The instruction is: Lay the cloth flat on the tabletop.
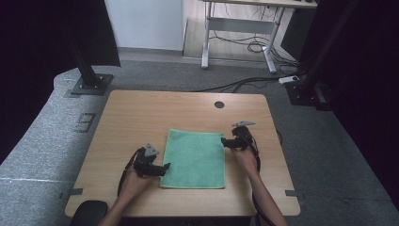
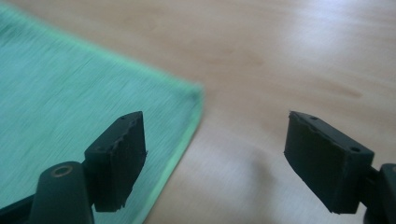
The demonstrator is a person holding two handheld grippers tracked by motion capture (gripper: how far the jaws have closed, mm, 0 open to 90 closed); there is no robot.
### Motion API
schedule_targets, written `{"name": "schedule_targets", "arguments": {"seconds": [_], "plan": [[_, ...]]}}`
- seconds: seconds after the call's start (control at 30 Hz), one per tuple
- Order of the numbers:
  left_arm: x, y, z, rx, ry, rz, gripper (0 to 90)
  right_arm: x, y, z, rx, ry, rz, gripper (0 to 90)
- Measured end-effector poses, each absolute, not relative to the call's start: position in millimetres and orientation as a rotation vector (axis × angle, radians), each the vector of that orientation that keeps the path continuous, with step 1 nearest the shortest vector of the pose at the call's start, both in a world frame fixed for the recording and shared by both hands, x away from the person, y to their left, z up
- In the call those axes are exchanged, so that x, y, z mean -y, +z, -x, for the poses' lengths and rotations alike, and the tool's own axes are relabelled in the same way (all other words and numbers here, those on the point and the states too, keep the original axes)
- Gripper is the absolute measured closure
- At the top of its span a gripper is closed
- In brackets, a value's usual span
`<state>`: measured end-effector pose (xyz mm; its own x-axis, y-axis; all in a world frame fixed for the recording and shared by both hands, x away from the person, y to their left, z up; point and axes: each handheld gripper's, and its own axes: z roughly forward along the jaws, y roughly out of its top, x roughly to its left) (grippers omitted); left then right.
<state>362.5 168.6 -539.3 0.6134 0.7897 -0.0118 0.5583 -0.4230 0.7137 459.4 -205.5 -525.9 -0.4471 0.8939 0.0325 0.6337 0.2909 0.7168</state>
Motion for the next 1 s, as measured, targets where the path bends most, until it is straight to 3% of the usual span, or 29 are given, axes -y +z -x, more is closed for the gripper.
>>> {"name": "schedule_targets", "arguments": {"seconds": [0.37,1.0], "plan": [[-167,-547,-376,-1.116,0.466,-2.158,14.0,195,-538,-393,-2.340,0.845,-1.245,19.6],[-170,-547,-400,-1.185,0.510,-2.124,14.0,189,-543,-424,-2.289,0.843,-1.278,18.0]]}}
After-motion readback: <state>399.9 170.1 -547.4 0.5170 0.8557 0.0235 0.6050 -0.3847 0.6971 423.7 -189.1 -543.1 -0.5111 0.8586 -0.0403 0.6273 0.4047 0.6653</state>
